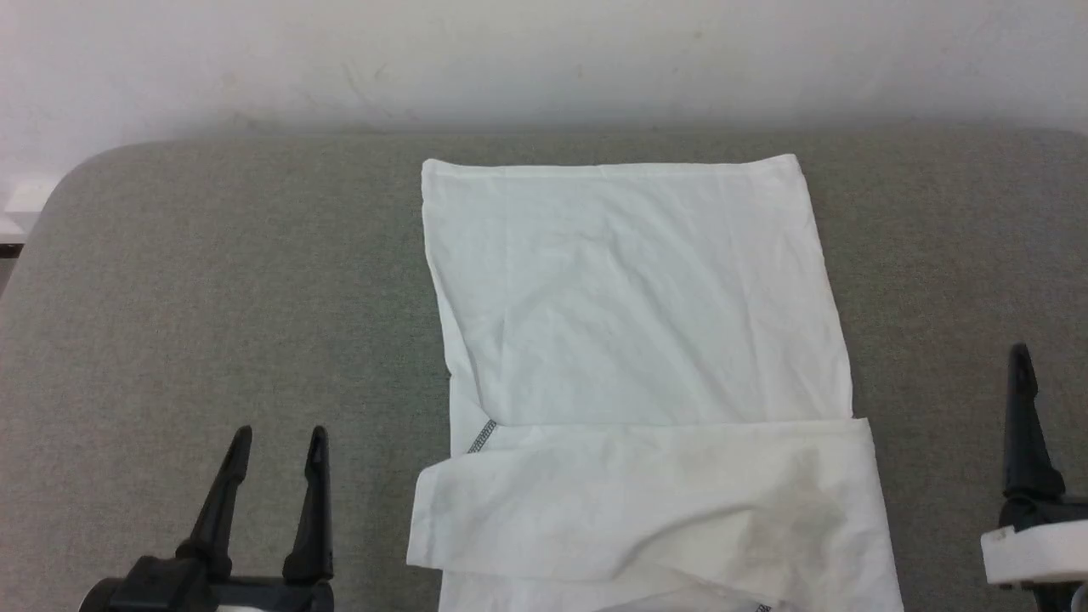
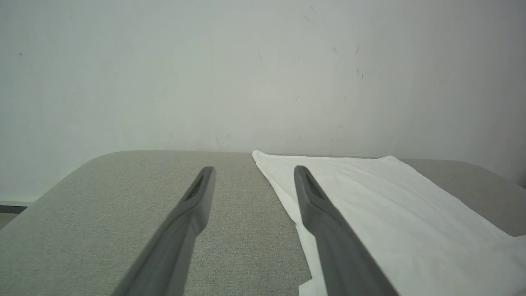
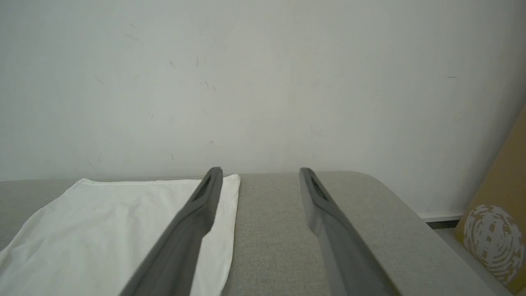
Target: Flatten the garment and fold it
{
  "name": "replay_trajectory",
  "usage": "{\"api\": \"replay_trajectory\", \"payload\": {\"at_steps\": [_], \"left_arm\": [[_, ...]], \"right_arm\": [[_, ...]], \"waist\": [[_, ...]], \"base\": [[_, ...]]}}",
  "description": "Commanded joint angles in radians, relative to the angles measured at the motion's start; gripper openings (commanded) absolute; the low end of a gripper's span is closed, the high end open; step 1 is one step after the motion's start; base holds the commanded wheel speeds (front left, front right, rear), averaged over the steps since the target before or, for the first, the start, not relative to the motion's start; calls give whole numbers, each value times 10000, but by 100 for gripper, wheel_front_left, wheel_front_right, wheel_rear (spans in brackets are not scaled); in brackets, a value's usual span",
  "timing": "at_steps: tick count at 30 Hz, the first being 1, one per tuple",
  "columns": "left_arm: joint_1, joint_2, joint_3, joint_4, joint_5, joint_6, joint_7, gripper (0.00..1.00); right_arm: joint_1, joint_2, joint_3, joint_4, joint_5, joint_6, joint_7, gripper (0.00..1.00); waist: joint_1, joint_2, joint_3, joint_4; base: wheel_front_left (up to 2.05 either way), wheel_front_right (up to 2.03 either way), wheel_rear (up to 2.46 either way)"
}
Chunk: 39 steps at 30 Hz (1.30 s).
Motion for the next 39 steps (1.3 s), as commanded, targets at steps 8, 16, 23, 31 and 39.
{"api": "replay_trajectory", "payload": {"at_steps": [8, 16, 23, 31, 39], "left_arm": [[-141, 171, 166, 109, 37, -53, -69, 100], [-3933, 1880, 193, 100, -207, -1215, 2320, 100], [-7562, 2901, -215, 1012, -1280, -1734, 4603, 100], [-11158, 3601, -845, 3167, -2525, -1840, 6708, 100], [-12588, 3898, -1782, 4811, -2823, -1854, 7321, 100]], "right_arm": [[298, 47, 268, 362, 457, -9, -734, 100], [-570, 48, 719, -16, 212, -9, -727, 100], [-1141, 48, 1002, -35, 296, -9, -889, 100], [-1727, 48, 1380, 89, 394, -9, -1233, 100], [-2089, 49, 1483, 134, 359, -9, -1320, 100]], "waist": [[0, 0, 295, -400], [0, 0, 1722, -562], [0, 0, 3120, -810], [0, 0, 4472, -1316], [0, 0, 5215, -1909]], "base": [[0, 0, 0], [0, 0, 0], [0, 0, 0], [0, 0, 0], [0, 0, 0]]}}
